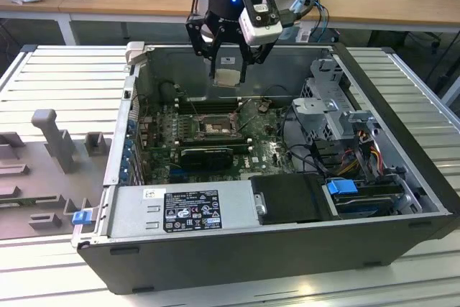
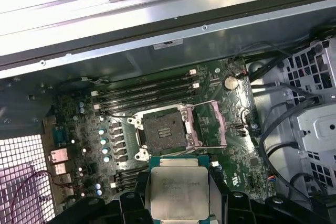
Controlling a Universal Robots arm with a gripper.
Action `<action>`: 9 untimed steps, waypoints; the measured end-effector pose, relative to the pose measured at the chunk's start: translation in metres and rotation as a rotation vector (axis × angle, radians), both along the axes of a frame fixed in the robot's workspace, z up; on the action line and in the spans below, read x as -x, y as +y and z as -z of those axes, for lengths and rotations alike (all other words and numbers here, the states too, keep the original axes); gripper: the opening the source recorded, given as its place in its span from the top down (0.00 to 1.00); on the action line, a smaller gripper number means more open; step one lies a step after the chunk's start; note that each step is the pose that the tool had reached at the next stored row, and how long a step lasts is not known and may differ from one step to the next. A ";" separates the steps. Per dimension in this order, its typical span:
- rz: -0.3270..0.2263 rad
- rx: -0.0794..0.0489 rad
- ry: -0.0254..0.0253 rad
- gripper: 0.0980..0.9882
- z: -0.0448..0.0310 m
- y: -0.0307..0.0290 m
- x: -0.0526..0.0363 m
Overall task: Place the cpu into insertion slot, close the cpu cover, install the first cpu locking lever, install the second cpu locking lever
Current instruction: 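Place the cpu into insertion slot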
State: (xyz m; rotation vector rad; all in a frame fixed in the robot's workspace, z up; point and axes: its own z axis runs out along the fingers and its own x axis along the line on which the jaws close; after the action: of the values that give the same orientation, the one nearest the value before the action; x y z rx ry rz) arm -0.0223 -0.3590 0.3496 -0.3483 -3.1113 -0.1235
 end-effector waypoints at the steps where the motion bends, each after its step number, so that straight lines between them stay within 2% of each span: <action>1: 0.004 0.002 0.0000 0.50 0.0007 0.0000 0.0000; 4: 0.010 0.009 -0.0001 0.50 0.0021 0.0000 0.0000; 7: 0.023 0.025 -0.0001 0.50 0.0049 0.0000 0.0000; 9: 0.032 0.030 0.0001 0.50 0.0068 0.0000 0.0000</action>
State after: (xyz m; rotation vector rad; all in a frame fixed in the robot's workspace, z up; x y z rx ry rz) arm -0.0223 -0.3590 0.3427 -0.3987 -3.1112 -0.0775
